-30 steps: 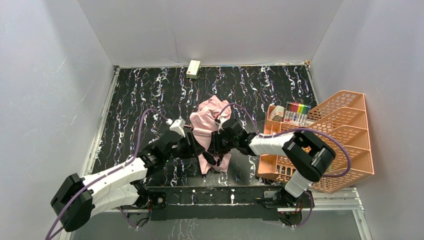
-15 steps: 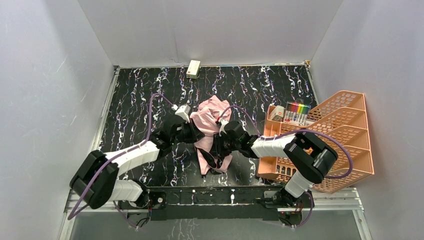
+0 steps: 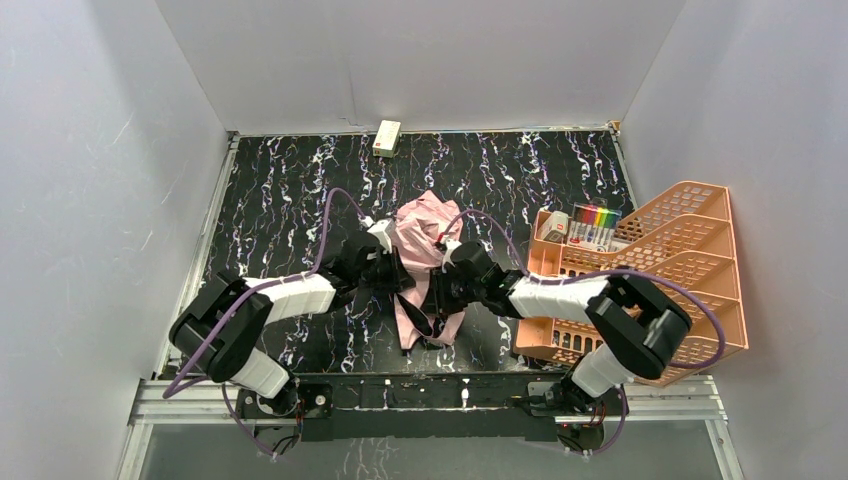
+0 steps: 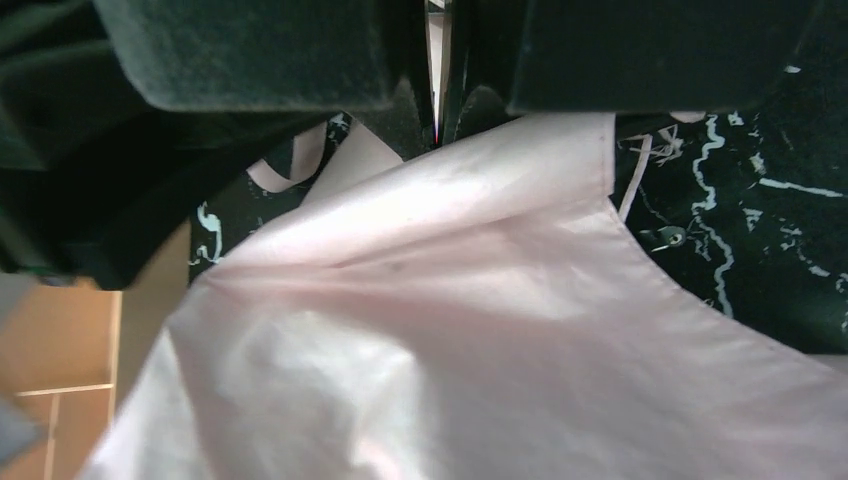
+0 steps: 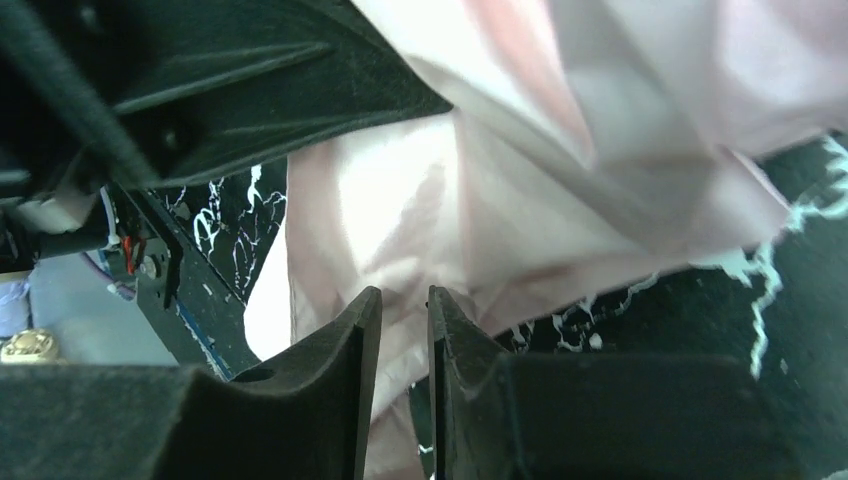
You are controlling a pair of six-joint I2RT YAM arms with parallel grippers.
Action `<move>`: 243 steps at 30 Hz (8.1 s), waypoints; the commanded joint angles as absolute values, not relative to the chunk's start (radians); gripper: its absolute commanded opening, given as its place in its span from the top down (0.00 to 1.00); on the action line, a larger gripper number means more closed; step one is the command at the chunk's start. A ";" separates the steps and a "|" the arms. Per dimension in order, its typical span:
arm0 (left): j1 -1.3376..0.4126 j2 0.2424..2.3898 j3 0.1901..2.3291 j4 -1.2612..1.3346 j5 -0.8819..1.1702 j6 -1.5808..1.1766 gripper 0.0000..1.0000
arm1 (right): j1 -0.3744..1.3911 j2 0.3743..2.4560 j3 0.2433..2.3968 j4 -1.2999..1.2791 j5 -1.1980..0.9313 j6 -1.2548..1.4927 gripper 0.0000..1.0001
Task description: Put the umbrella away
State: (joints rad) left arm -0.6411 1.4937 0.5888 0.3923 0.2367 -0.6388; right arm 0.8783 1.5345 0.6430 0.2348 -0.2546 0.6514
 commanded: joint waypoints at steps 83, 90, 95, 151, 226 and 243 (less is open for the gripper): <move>-0.628 1.229 0.561 0.275 0.209 -0.546 0.96 | 0.829 1.665 0.594 0.508 -0.034 0.825 1.00; -0.561 1.179 0.747 0.113 0.190 -0.528 0.79 | 0.753 1.695 0.632 0.379 -0.076 0.720 1.00; -0.473 1.226 0.842 0.066 0.231 -0.522 0.58 | 0.680 1.710 0.671 0.305 -0.163 0.597 1.00; -0.287 1.575 0.928 0.620 0.717 -0.894 0.56 | 0.640 1.771 0.726 0.233 -0.321 0.480 1.00; -0.476 1.307 1.021 0.212 0.619 -0.737 1.00 | 0.644 1.725 0.691 0.358 -0.342 0.664 0.96; -0.592 1.251 0.880 0.338 0.413 -0.776 1.00 | 0.806 1.365 0.522 0.337 -0.326 0.750 0.79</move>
